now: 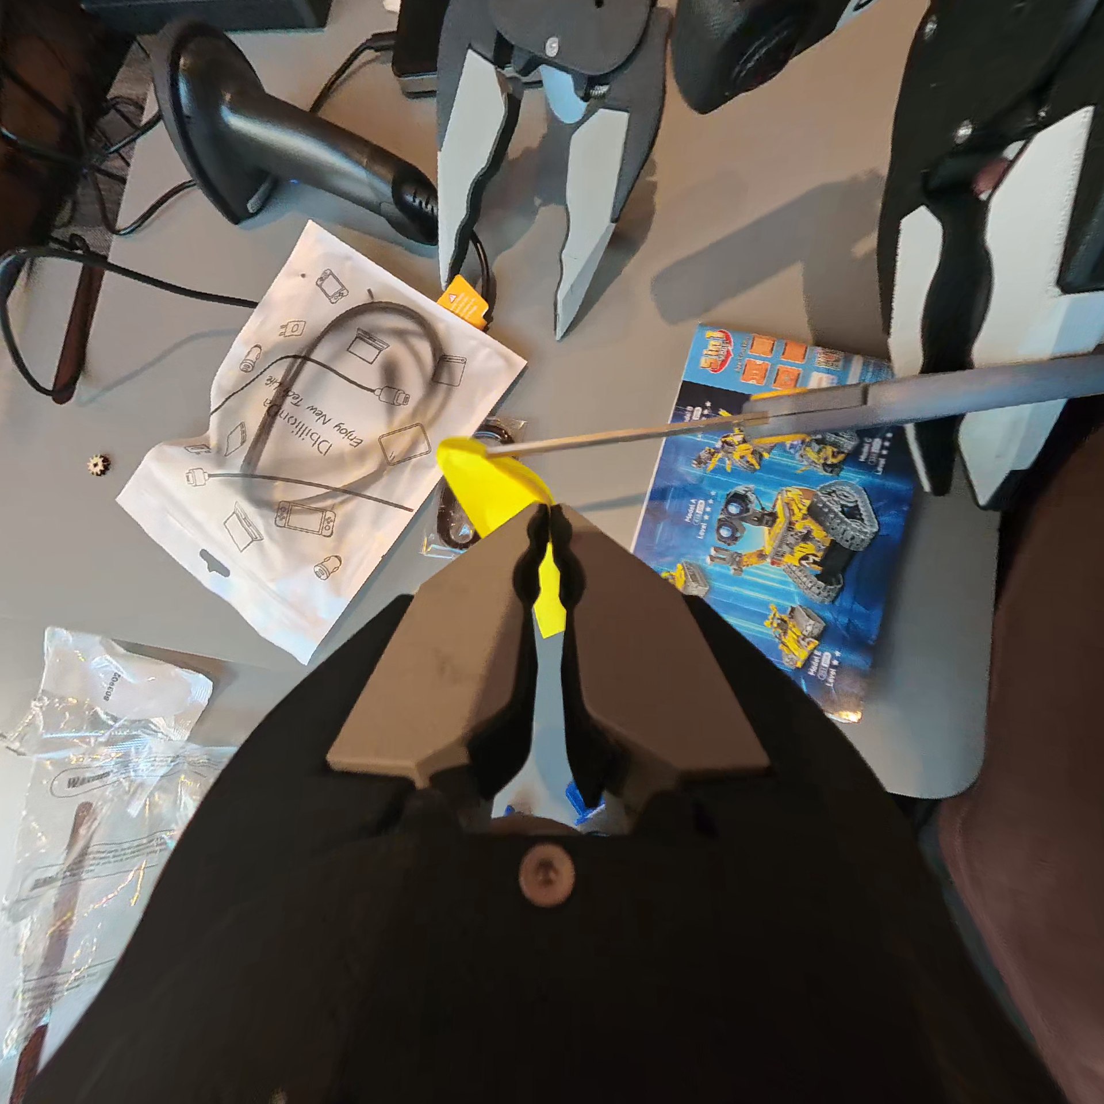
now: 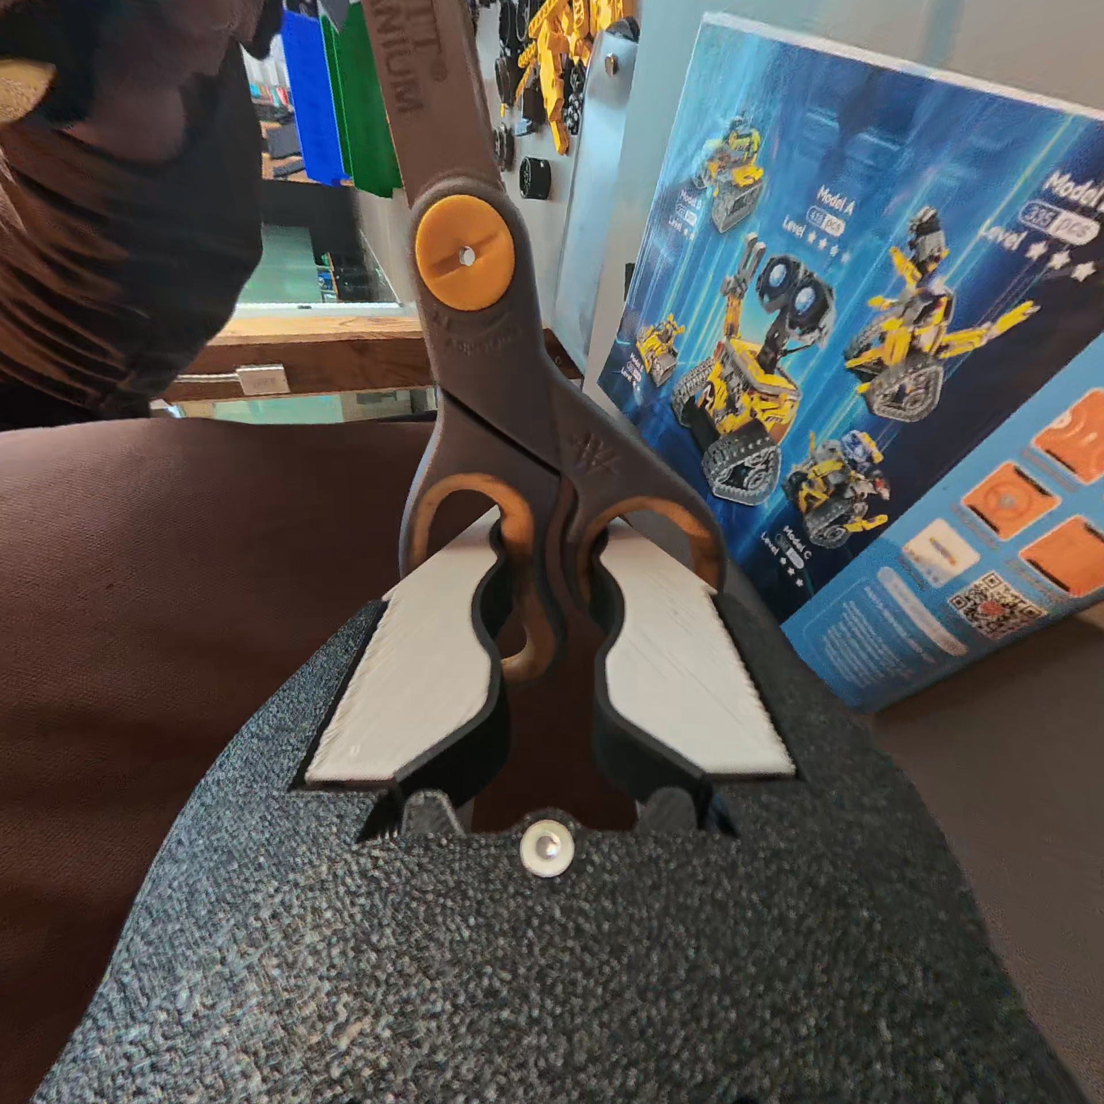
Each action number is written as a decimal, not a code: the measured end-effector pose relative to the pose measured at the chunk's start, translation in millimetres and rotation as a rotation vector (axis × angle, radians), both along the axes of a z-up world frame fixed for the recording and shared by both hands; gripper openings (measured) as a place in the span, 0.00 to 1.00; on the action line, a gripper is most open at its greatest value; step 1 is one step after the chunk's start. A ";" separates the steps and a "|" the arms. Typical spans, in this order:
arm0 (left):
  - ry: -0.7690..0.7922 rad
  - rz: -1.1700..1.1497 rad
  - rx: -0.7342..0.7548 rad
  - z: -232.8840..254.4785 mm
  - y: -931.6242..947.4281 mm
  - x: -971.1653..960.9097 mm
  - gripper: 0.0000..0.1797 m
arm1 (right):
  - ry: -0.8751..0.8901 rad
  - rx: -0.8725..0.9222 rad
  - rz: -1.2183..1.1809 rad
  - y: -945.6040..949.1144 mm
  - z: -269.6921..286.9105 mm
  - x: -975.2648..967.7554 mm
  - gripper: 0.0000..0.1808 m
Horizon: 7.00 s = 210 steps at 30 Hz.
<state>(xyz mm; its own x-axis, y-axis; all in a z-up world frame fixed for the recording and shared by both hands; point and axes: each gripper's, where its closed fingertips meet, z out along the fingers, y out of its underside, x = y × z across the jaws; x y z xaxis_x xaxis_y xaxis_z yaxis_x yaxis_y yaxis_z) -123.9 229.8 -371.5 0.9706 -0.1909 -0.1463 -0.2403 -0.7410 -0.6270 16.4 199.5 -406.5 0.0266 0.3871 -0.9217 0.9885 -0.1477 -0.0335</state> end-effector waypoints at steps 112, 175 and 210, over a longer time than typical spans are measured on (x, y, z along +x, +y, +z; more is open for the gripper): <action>-1.027 0.552 0.322 46.9 -55.0 23.5 0.10 | 0.481 1.102 0.169 -33.0 28.4 -89.9 0.10; -1.218 0.402 0.507 107.7 -110.8 15.2 0.09 | 0.561 -0.251 -0.589 -64.9 157.4 -150.2 0.04; -0.756 0.192 0.284 154.2 -84.5 14.4 0.04 | 0.750 -0.128 -0.296 -39.0 192.2 -122.5 0.27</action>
